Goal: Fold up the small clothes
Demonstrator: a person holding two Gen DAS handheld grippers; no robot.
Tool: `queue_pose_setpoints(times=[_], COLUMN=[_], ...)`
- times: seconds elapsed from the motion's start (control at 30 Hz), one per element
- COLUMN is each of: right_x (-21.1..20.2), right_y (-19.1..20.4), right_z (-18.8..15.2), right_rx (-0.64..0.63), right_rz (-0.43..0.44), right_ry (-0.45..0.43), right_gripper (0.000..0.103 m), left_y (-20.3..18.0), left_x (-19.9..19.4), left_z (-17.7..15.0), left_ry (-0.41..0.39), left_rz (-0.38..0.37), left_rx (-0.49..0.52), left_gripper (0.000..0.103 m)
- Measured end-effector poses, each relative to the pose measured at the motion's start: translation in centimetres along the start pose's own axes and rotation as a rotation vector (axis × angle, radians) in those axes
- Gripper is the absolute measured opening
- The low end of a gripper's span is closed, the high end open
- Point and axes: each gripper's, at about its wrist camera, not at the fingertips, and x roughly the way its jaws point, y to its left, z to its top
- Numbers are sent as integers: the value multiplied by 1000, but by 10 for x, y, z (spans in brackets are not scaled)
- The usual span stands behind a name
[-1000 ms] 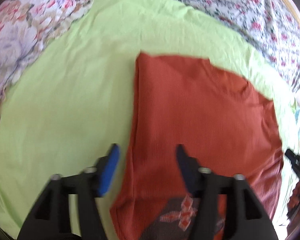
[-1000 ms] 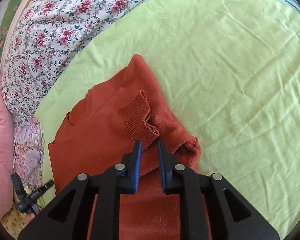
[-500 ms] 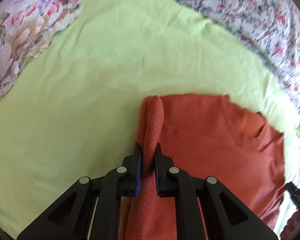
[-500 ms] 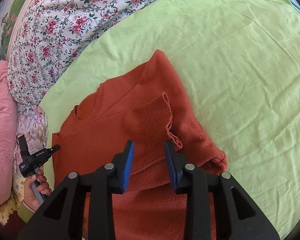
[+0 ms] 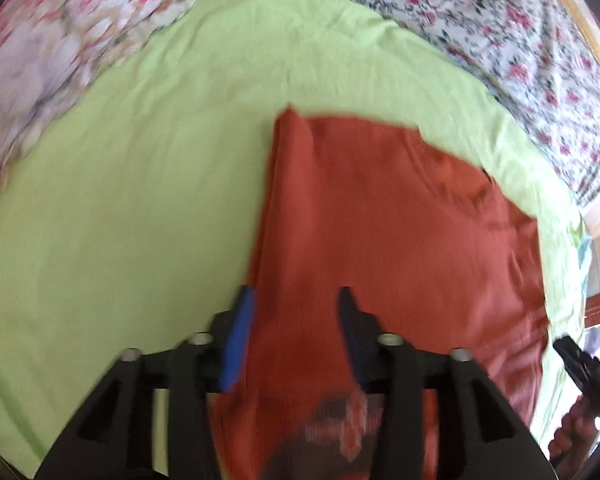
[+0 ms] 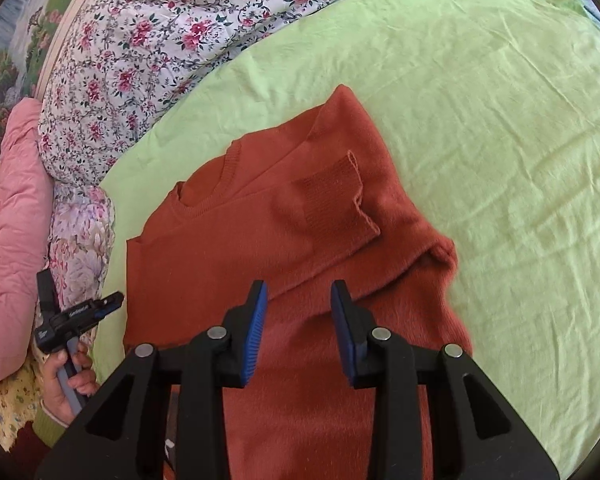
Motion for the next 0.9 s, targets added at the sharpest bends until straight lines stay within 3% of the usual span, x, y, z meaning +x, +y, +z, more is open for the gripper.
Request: queue_pose_setpoints(times=[0.2, 0.33, 0.47, 0.57, 0.67, 0.7, 0.73, 0.9], right_x=[-22, -35, -45, -53, -63, -67, -71, -95], right_y=[-3, -5, -5, -3, -4, -4, -5, -19], right_z=[-36, -62, -88, -105, -120, -124, -129, -149], right_rx=[-11, -10, -2, -2, -3, -3, -5, -14], right_rz=[-31, -48, -56, -62, -68, -70, -74, -110], right_ry=[7, 12, 20, 22, 23, 22, 19, 10], right_gripper=[39, 39, 39, 40, 40, 40, 40, 45], left_y=[11, 0, -21, -36, -40, -37, -29, 8], left_x=[-21, -30, -29, -19, -17, -19, -22, -42], left_z=[-88, -136, -164, -177, -193, -199, -206, -226], left_ry=[113, 204, 269, 295, 294, 297, 303, 263], left_rz=[-17, -2, -42, 31, 104, 103, 75, -15], left_rx=[-56, 6, 50, 102, 177, 192, 190, 144], left_gripper=[57, 58, 64, 64, 55, 48, 43, 41])
